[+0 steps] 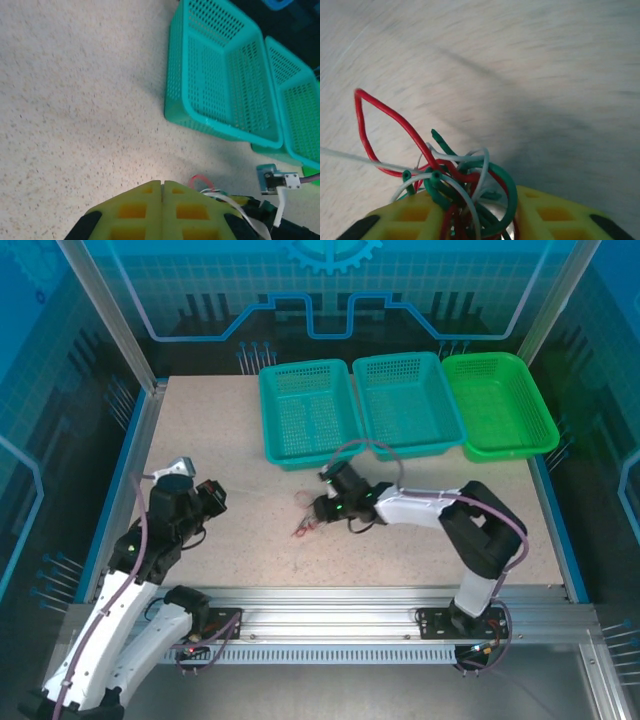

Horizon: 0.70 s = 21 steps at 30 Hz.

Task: Untangle the cables

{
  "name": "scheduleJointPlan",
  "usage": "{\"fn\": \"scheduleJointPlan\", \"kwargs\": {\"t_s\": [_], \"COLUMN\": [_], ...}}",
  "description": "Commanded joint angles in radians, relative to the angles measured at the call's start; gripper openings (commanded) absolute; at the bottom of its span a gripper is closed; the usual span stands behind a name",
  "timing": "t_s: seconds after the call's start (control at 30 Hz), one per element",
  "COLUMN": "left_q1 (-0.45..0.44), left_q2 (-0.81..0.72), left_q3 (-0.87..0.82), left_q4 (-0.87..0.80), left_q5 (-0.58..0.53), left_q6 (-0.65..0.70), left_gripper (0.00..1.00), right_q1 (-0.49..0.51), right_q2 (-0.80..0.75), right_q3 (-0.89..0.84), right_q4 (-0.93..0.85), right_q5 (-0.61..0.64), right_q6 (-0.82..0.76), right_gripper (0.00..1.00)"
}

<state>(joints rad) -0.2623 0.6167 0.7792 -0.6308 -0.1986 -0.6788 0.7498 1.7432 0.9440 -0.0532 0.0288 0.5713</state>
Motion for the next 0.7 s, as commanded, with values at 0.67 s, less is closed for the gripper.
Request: {"fn": "scheduleJointPlan", "kwargs": {"t_s": [0.67], "left_q1": [0.002], "left_q2": [0.070], "left_q3": [-0.223], "left_q4": [0.429], "left_q5": [0.446], "left_q6": [0.141], "left_gripper": [0.30], "right_q1": [-0.231], "right_q2": [-0.402], "right_q3": [-0.070], "right_q4": [-0.135], "right_q5": [-0.258], "right_q6": [-0.216], "right_gripper": [0.00]}}
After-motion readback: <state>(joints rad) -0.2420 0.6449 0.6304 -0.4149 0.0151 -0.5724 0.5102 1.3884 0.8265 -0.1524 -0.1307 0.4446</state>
